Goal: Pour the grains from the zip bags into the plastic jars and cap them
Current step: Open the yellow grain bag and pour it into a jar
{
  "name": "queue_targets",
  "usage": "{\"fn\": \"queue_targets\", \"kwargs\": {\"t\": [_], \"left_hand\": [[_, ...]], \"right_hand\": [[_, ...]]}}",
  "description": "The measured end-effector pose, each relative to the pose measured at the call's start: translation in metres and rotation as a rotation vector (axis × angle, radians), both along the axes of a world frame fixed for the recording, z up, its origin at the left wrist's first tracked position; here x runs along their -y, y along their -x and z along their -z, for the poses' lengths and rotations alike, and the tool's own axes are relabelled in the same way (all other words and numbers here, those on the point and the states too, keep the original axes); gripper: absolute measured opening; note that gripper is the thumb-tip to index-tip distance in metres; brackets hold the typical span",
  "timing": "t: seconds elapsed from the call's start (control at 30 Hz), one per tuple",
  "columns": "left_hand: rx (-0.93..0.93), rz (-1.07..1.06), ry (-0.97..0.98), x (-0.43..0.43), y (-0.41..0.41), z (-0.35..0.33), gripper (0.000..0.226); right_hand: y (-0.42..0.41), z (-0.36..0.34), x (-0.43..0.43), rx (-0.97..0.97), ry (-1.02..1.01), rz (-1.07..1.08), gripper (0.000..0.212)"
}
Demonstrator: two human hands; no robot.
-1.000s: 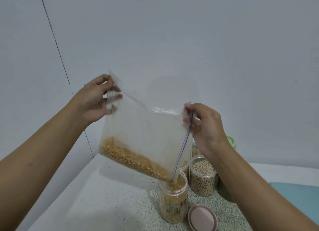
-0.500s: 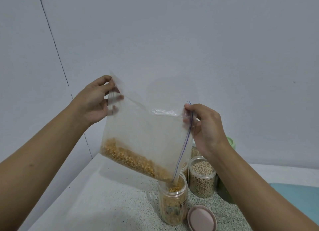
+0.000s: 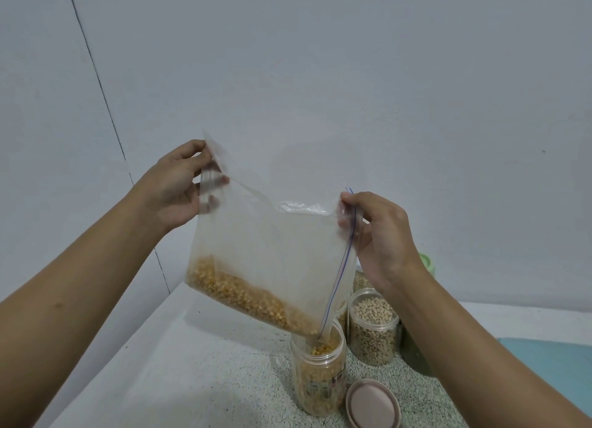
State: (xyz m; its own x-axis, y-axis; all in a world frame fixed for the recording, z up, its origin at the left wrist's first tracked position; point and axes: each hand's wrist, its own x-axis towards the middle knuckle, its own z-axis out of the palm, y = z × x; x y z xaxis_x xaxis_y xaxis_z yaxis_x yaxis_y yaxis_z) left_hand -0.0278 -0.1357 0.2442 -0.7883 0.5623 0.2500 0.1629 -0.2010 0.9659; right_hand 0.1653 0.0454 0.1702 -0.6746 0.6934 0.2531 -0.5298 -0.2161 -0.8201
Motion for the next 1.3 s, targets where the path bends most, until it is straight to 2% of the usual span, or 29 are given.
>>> {"fn": "queue_targets", "kwargs": {"t": [0.93,1.3], "left_hand": [[-0.046,-0.014,-0.003,0.004,-0.002,-0.009,0.019],[-0.056,-0.006,0.010,0.005,-0.003,-0.011,0.020]], "right_hand": [[0.002,-0.002,0.002,0.005,-0.036,-0.006,0.016],[0.005,-0.001,0.002,-0.005,-0.050,0.020,0.005]]}}
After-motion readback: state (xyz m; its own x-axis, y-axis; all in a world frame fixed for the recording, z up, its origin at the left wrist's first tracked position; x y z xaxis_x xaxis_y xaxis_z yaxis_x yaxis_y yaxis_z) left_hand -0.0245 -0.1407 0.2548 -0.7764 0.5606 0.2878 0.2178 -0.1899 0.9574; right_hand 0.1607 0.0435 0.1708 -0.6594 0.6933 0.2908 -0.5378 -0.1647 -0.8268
